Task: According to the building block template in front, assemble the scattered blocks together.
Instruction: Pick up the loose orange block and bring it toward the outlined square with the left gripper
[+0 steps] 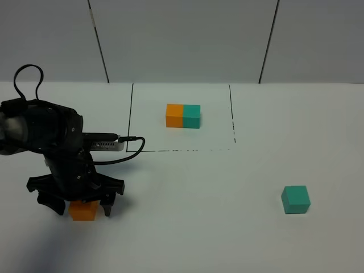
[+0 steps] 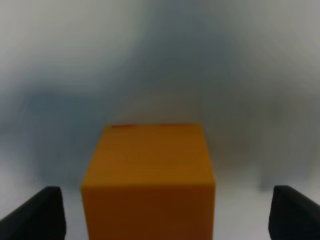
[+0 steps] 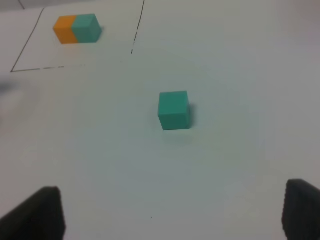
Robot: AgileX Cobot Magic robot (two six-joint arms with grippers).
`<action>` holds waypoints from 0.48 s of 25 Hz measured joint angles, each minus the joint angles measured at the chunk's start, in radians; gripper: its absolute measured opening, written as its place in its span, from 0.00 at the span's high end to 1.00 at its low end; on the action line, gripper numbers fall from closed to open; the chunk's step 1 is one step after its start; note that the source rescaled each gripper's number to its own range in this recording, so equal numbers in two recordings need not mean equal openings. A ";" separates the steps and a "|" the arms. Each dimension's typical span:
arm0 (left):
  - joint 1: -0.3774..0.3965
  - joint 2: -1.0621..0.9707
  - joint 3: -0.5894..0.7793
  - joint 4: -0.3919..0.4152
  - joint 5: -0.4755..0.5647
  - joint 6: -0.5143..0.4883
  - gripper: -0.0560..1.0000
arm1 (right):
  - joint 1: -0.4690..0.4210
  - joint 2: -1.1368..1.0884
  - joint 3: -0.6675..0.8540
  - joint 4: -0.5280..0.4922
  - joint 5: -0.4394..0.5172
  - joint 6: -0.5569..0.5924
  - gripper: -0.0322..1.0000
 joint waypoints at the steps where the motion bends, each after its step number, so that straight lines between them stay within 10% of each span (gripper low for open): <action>1: -0.001 0.008 0.001 -0.001 -0.008 0.000 0.27 | 0.000 0.000 0.000 0.000 0.000 0.000 0.25; 12: -0.007 0.014 0.071 -0.001 -0.120 0.000 0.30 | 0.000 0.000 0.000 0.000 0.000 0.000 0.25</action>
